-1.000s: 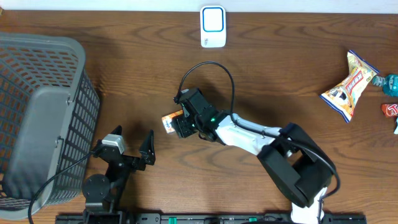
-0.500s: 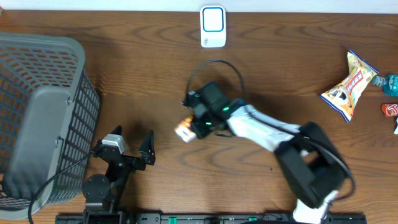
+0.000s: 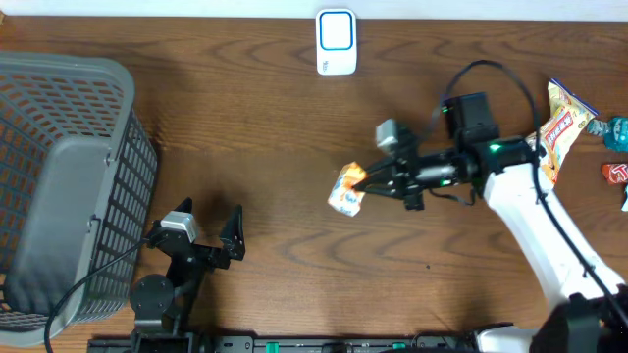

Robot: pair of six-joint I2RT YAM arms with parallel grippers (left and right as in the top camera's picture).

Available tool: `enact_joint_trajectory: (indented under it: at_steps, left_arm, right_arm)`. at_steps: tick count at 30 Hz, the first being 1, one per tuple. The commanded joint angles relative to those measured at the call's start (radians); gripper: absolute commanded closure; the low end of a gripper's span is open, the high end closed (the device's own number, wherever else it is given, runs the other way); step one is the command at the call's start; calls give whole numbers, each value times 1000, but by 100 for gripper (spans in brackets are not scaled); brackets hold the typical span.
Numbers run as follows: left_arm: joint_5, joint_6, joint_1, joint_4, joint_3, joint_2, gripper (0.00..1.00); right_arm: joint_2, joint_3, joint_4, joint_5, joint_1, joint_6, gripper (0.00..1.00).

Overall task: Scan the item barcode
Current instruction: 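Lift the orange tissue pack and carry it to the white scanner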

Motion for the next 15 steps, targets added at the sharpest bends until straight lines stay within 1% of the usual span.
enact_joint_trajectory:
  at_steps: [1, 6, 10, 12, 15]
  left_arm:
    - [4, -2, -4, -29, -18, -5, 2]
    - [4, -2, -4, -29, -18, -5, 2]
    - [5, -2, -4, -30, -18, -5, 2]
    - [5, -2, -4, -29, -18, -5, 2]
    - [4, -2, -4, -29, -18, -5, 2]
  right_arm:
    - [79, -44, 43, -319, -50, -178, 99]
    - [172, -47, 151, -319, -17, -264, 99]
    - [197, -47, 257, -319, 37, -278, 99]
    - [196, -47, 331, -319, 64, -303, 99]
    - [195, -47, 482, -319, 103, -287, 99]
